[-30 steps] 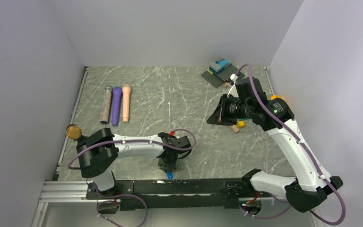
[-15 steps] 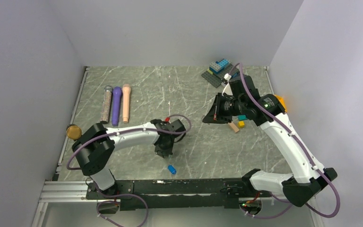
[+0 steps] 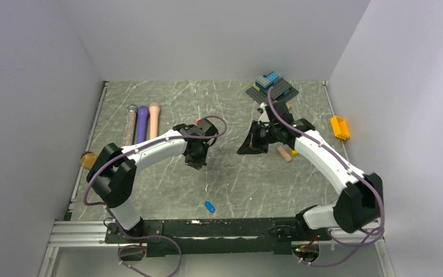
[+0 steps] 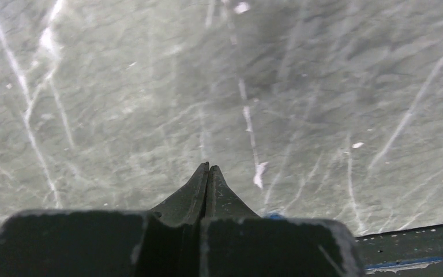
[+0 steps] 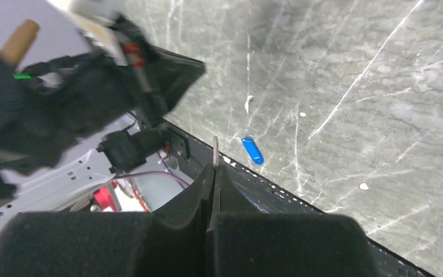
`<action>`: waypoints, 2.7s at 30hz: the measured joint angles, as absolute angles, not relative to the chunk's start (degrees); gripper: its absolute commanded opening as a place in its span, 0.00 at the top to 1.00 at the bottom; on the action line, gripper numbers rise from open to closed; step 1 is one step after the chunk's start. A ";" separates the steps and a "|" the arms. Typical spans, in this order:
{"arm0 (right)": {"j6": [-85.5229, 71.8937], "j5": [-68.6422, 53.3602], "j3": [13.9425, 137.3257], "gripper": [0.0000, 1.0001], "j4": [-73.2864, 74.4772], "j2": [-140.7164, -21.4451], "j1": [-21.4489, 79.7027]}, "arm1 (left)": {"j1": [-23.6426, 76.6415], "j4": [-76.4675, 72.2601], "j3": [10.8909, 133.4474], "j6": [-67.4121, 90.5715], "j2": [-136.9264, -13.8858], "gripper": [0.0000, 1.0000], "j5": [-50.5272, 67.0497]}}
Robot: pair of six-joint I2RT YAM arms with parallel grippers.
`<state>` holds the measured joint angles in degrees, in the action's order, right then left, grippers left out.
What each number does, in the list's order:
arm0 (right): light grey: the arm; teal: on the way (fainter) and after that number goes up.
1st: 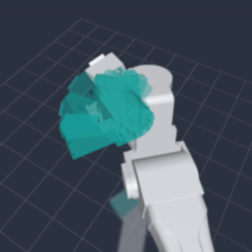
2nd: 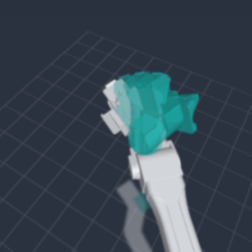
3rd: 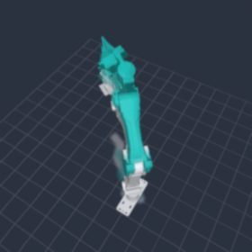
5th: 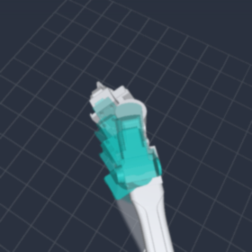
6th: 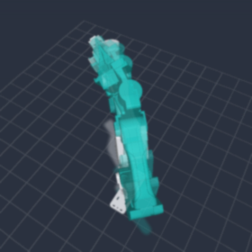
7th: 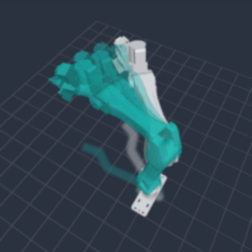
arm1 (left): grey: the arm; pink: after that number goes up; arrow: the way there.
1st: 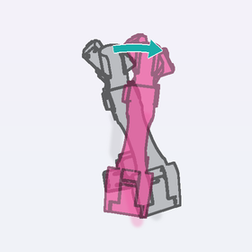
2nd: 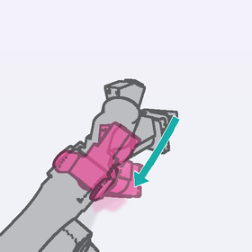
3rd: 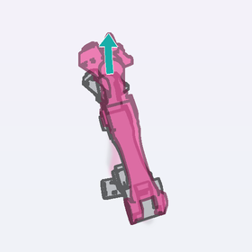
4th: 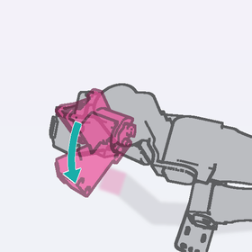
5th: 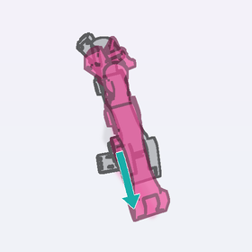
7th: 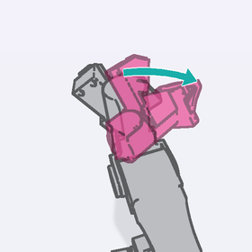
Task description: Remove the keys from the keyring
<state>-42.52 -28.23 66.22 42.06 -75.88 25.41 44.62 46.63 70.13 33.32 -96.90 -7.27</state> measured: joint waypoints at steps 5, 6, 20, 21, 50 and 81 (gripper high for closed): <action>-41.41 -34.28 60.86 1.00 33.63 -85.43 25.34 | 38.39 48.88 66.61 32.60 -91.55 0.88 -6.94; -40.84 -35.51 60.86 1.00 32.03 -87.59 25.32 | 37.12 49.41 66.32 32.49 -90.04 0.88 -6.92; -37.21 -42.85 70.35 0.16 22.87 -106.41 25.32 | 31.77 53.67 62.43 31.77 -75.24 0.87 -6.98; -36.45 -42.22 70.81 0.16 23.44 -106.19 25.32 | 31.68 53.98 61.91 31.94 -74.37 0.87 -6.98; -30.79 -30.02 63.92 0.68 33.80 -104.73 57.54 | 31.46 54.57 54.65 33.91 -62.61 0.88 -6.35; -32.05 -25.71 72.05 0.67 32.23 -113.08 42.52 | 31.46 65.63 50.78 38.57 -45.47 0.89 -8.05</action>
